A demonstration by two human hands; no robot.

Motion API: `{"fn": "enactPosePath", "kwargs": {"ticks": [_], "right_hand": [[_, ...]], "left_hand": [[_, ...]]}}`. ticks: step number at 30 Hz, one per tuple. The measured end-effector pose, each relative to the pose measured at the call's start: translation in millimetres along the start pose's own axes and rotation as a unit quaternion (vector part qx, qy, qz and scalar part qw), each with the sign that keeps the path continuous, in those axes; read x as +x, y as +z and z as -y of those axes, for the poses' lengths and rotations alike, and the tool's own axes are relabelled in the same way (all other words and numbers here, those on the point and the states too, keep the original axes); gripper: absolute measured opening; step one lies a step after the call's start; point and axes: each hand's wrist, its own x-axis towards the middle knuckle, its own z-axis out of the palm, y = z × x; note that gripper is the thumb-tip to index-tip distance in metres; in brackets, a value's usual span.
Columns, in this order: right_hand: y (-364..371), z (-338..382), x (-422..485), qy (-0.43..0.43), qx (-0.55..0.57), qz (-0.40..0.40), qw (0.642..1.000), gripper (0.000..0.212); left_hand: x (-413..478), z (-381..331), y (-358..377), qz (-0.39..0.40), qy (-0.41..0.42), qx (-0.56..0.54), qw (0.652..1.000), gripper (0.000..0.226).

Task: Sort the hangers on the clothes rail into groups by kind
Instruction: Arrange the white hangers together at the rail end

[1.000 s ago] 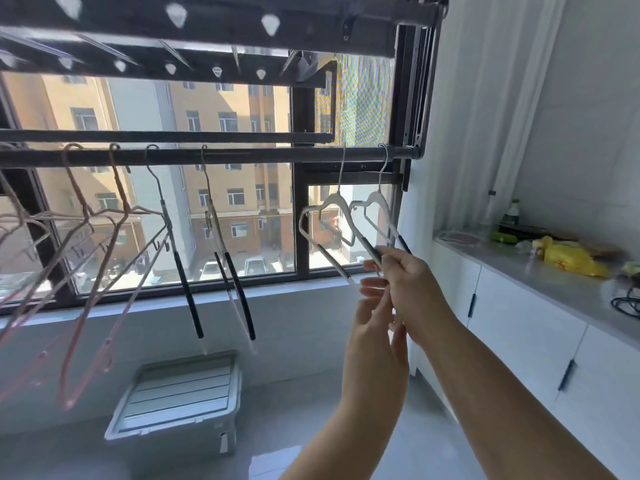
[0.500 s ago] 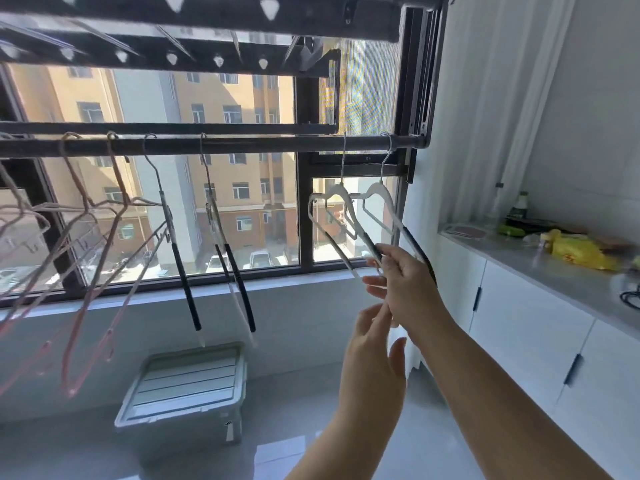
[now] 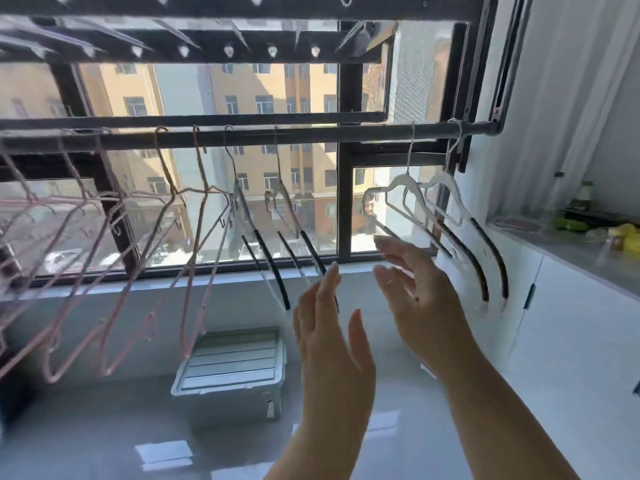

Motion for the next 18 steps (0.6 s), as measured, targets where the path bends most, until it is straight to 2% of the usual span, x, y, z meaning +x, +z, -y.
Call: {"fn": "enactPosePath", "kwargs": {"ticks": [3,5,9,15,18], "right_hand": [[28,6,6,0.063,0.029,0.119,0.99,0.04],[44,11,9,0.114,0.077,0.152,0.979,0.041],[69,21,17,0.204,0.164,0.14,0.955,0.038],[81,22,21,0.202,0.162,0.07,0.963,0.019],[74,17,18,0.197,0.184,0.033,0.962,0.018]], "left_hand": [[-2,12,-14,0.023,-0.044,0.011,0.999,0.049],[-4,19,-20,0.069,-0.076,0.01,0.995,0.051],[-5,29,-27,0.147,-0.109,0.009,0.983,0.047],[-5,37,-27,0.174,-0.061,-0.002,0.983,0.045],[-8,41,-20,0.176,-0.036,-0.008,0.984,0.037]]}}
